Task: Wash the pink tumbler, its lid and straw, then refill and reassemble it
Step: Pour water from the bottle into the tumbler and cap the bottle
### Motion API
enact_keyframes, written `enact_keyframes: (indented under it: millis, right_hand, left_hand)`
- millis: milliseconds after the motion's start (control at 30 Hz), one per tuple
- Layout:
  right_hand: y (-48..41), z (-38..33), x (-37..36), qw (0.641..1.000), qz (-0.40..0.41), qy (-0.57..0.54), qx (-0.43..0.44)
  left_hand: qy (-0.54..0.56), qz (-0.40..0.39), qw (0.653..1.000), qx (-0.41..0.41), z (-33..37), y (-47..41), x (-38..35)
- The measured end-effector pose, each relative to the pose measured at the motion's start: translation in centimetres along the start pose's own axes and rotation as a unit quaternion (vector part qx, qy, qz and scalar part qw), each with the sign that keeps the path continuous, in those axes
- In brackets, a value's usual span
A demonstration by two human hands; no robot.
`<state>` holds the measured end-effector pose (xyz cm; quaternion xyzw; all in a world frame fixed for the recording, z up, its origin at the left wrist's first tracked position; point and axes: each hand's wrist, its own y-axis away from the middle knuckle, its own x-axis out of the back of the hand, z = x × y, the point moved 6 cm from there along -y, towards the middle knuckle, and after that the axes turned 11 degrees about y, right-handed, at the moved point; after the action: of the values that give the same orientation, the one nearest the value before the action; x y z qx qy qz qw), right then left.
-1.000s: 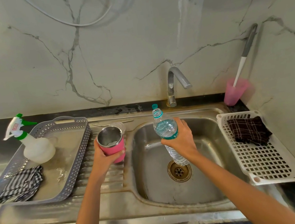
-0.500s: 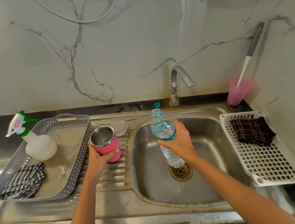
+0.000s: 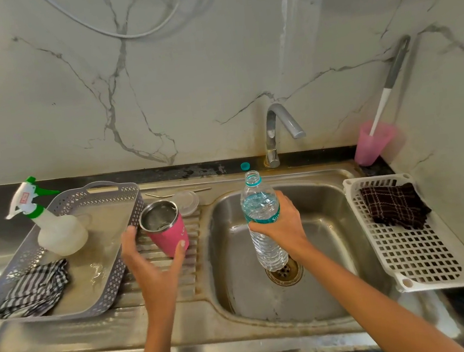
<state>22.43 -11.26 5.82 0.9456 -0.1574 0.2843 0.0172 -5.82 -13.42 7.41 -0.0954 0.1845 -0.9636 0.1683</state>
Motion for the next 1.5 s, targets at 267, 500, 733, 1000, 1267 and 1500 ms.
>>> enact_keyframes:
  millis: [267,500,733,1000,1267,1500]
  right_hand:
    - [-0.4,-2.3,1.3,0.999,0.004,-0.039,0.015]
    - [-0.7,-4.7,1.9,0.997,0.043,-0.060,0.032]
    - [-1.7,-5.4,1.4,0.997,-0.013,-0.060,0.039]
    - [-3.9,-5.2,1.1,0.979,-0.191,-0.076,-0.003]
    - [-13.6,-1.4,0.3,0.995,-0.046,0.089,0.025]
    - [-20.8,0.1,-4.6,0.932,-0.093,0.324,0.135]
  left_hand:
    - [0.023,-0.281,0.959,0.002,-0.1,2.3,-9.9]
    - [0.075,-0.360,0.921,0.126,-0.5,1.9,-16.1]
    - [0.096,-0.289,0.941,0.147,-1.8,1.1,-17.3]
    - [0.109,-0.239,0.950,0.170,-3.9,-0.8,-16.8]
    - [0.100,-0.188,0.963,0.163,-6.1,-4.2,-16.8]
    - [0.096,-0.173,0.966,0.165,-7.2,-5.8,-18.3]
